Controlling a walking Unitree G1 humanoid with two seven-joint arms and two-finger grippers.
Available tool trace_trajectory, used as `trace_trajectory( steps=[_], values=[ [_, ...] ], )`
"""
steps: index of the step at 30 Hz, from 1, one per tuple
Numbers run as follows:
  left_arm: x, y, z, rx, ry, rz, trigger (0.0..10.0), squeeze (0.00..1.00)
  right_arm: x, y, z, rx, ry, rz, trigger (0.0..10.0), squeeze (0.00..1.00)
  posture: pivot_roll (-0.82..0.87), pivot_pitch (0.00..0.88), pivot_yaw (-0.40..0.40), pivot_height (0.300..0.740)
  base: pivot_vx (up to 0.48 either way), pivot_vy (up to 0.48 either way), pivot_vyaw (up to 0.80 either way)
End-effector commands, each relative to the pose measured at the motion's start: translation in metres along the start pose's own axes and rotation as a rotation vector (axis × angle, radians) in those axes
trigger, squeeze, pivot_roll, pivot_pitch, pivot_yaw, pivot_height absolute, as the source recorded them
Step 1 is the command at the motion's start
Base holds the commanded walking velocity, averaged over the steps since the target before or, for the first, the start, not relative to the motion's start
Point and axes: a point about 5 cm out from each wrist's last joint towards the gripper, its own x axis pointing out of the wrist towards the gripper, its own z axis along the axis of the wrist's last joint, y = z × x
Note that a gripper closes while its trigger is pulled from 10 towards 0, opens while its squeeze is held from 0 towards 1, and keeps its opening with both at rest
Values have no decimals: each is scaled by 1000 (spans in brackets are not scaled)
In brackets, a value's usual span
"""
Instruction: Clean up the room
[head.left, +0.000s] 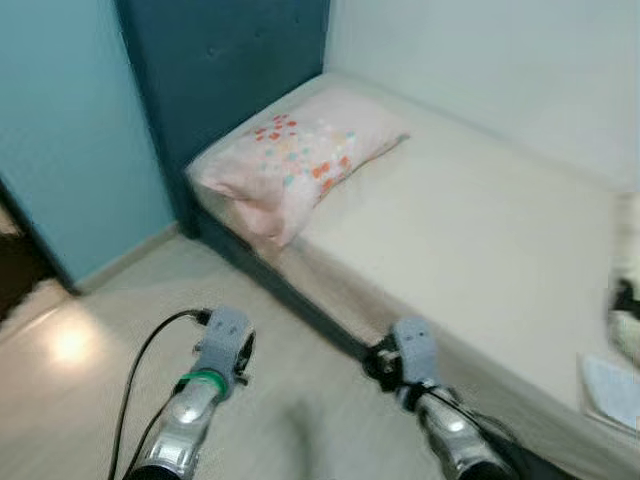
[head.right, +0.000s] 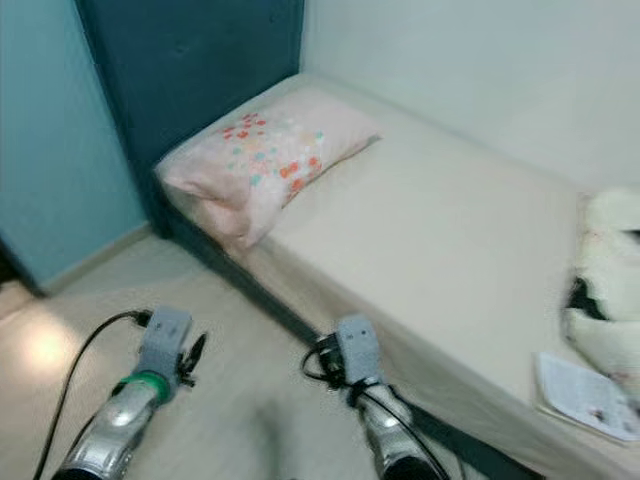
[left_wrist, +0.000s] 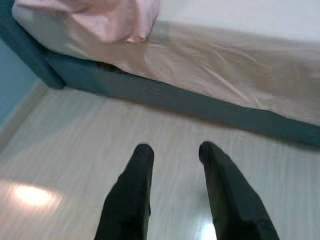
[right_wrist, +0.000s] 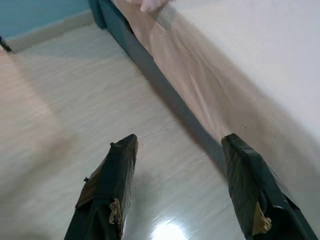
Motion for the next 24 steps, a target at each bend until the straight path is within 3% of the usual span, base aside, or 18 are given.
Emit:
trace_trajectory(
  steps=[1, 24],
  values=[
    [0, -3, -2, -7, 14, -12, 10000, 0, -5, -7, -7, 1, 29, -21, 10000, 0, -19, 0, 23, 720, 0, 0, -763],
    [8, -12, 16, -33, -30, -66, 10000, 0, -6, -16, -3, 20, -9, -76, 10000, 0, -47, 1, 39, 720, 0, 0, -763]
  ],
)
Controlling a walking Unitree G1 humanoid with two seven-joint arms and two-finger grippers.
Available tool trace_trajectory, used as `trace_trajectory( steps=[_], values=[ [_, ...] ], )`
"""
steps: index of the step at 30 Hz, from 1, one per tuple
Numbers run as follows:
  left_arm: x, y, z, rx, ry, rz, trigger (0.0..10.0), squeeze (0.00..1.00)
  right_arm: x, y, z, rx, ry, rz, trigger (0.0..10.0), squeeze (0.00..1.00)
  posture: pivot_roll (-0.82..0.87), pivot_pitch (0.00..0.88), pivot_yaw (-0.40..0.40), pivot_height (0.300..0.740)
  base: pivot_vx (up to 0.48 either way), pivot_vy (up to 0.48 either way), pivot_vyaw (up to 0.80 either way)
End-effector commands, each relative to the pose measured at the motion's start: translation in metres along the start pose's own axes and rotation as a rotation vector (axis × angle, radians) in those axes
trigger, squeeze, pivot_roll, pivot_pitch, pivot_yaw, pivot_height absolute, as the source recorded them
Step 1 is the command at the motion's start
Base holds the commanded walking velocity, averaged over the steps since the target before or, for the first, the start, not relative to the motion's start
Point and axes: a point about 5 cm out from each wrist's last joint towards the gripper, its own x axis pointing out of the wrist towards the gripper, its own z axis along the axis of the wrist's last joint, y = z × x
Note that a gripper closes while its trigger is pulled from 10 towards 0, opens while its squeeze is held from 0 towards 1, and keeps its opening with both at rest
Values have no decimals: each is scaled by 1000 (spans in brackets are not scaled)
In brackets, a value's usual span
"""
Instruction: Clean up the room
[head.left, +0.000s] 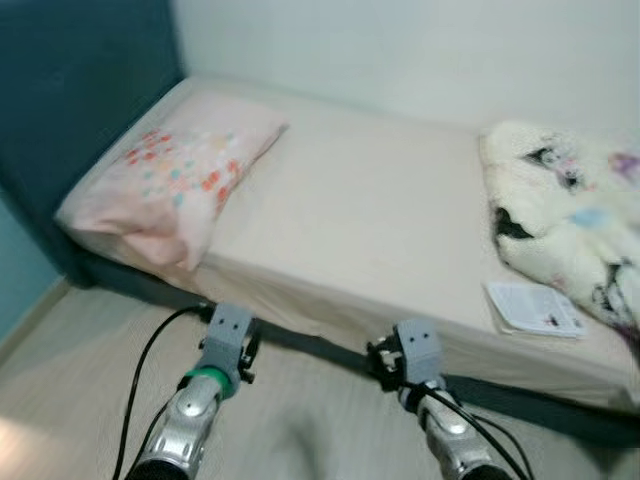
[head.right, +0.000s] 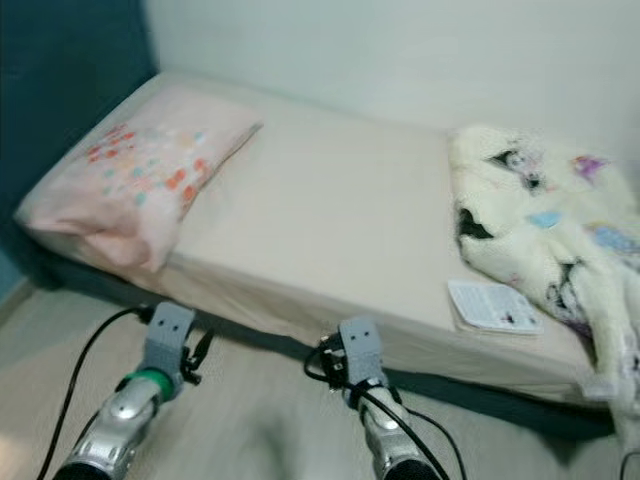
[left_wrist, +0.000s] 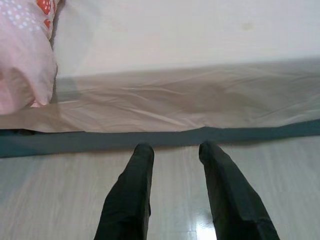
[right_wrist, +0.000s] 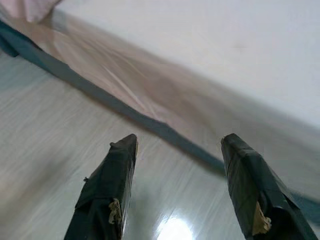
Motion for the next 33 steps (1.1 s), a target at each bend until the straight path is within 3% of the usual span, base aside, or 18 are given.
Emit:
trace_trajectory(
  steps=[1, 33],
  values=[
    [1, -6, 0, -4, 7, -27, 10000, 0, -5, -7, -6, 7, 20, -28, 10000, 0, -47, 1, 39, 720, 0, 0, -763],
    [2, -11, 7, -19, -21, -60, 10000, 0, -4, -7, -4, 4, 14, -27, 10000, 0, -53, 0, 40, 720, 0, 0, -763]
  ],
)
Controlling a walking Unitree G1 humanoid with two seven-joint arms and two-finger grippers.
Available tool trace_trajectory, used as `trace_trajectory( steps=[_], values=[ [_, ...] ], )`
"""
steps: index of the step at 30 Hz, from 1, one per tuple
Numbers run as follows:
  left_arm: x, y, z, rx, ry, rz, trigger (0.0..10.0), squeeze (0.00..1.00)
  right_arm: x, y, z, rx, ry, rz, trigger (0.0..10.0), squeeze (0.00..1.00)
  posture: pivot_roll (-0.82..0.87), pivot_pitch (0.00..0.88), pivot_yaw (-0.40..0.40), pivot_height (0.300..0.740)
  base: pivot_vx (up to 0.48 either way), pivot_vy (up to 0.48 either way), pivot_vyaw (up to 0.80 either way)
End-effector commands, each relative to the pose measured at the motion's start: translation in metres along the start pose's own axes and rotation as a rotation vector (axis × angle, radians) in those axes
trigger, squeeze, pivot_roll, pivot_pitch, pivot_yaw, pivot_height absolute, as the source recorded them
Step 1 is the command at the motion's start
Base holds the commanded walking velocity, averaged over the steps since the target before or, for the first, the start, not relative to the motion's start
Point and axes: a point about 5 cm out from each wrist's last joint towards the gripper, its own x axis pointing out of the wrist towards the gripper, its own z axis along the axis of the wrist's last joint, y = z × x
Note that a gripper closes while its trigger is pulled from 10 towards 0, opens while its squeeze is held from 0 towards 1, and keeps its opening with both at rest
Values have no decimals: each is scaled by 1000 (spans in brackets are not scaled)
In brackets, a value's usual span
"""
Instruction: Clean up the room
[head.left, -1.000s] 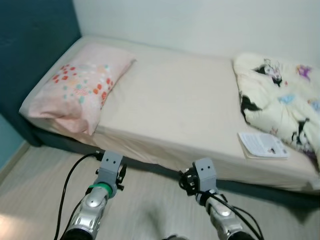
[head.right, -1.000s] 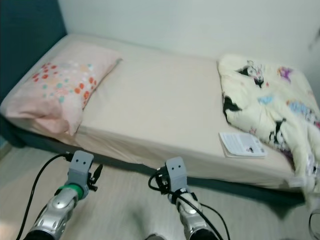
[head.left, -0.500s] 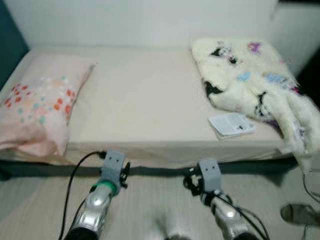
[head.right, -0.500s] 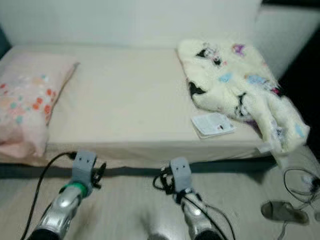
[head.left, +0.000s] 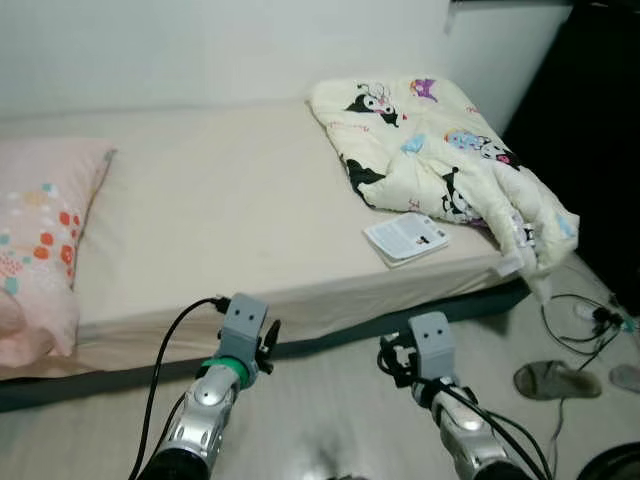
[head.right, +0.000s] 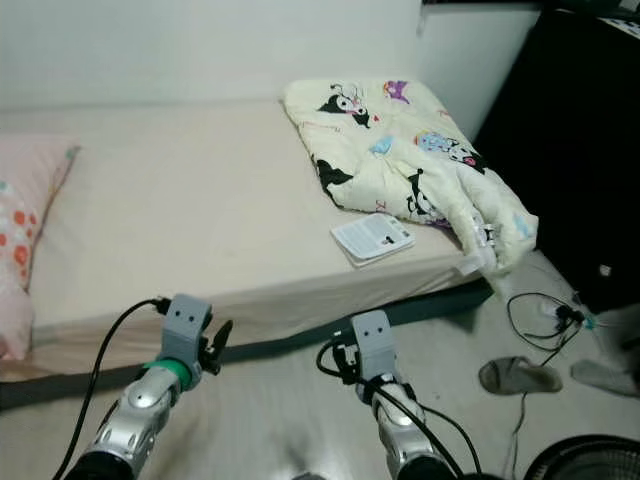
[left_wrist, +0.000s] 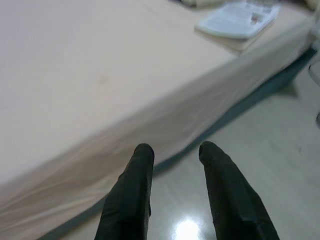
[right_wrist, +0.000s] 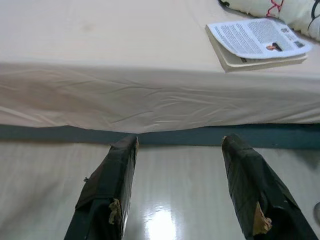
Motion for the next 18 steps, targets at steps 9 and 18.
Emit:
trace_trajectory(
  steps=[9, 18],
  values=[
    [1, -3, 2, -20, -15, -22, 10000, 0, -2, -2, -4, -2, 21, -3, 10000, 0, -54, 0, 41, 720, 0, 0, -763],
    [2, -5, 4, -15, -21, -35, 10000, 0, -1, -3, -3, -5, 19, -2, 10000, 0, -55, 0, 39, 720, 0, 0, -763]
  ],
)
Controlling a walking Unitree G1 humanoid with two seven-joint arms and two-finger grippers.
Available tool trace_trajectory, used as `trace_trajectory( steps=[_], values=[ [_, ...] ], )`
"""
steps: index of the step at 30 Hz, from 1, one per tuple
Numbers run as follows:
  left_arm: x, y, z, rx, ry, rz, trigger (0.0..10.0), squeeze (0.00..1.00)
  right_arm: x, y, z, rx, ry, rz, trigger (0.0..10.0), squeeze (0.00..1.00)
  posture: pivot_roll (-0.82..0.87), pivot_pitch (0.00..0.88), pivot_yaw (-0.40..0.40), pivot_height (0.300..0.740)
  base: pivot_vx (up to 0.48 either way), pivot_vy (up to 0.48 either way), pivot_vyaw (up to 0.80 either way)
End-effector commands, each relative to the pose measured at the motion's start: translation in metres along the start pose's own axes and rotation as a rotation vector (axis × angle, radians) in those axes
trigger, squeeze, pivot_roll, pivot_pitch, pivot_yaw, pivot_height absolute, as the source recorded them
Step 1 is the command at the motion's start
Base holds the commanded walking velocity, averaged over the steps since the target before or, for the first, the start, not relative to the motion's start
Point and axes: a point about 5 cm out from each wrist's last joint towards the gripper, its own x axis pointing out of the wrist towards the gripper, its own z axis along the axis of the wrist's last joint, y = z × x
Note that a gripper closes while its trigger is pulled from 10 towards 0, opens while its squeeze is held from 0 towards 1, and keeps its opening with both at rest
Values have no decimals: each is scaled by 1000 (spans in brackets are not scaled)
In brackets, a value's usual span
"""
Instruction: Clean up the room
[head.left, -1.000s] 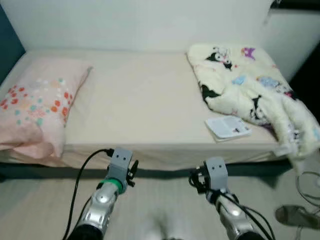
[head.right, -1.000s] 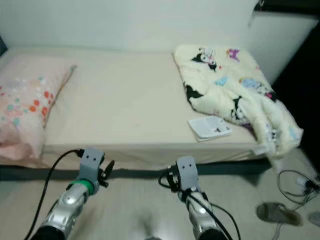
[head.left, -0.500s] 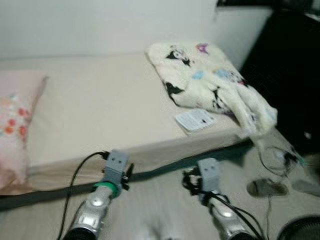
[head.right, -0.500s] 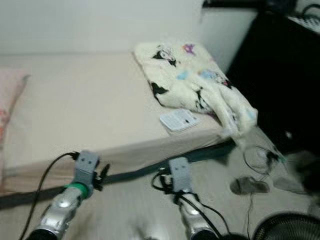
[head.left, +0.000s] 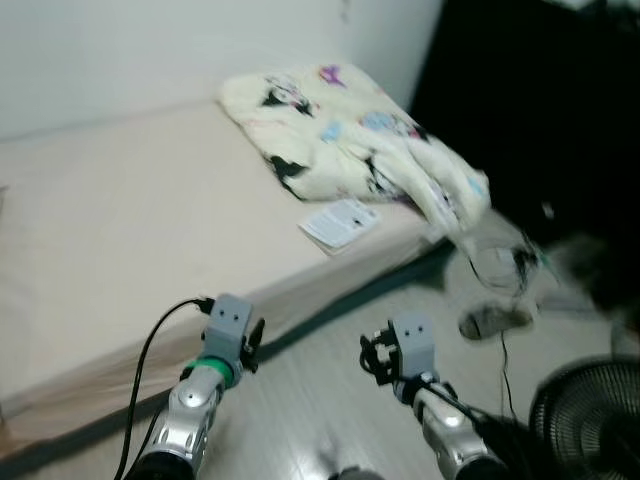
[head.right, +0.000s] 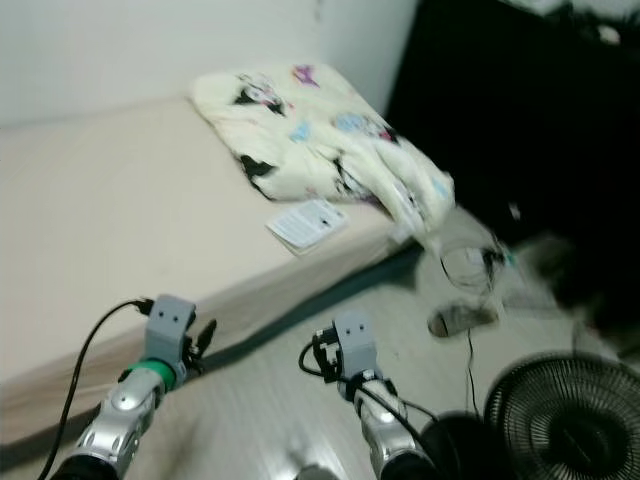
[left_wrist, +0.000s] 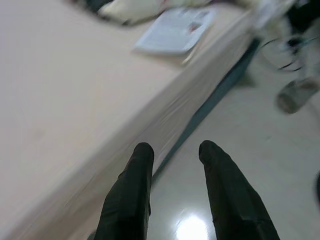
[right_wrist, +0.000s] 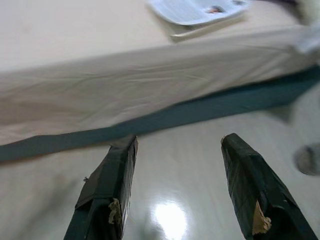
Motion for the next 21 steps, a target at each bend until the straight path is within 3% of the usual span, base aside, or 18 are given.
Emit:
trace_trajectory(
  steps=[1, 21],
  values=[
    [-2, -2, -6, -7, 24, -14, 10000, 0, -1, 2, -3, 12, 12, -2, 10000, 0, -55, 0, 39, 720, 0, 0, -763],
    [-1, -4, -4, -8, 13, -20, 10000, 0, -1, 2, -4, 16, 15, -4, 10000, 0, -56, 0, 41, 720, 0, 0, -763]
  ],
)
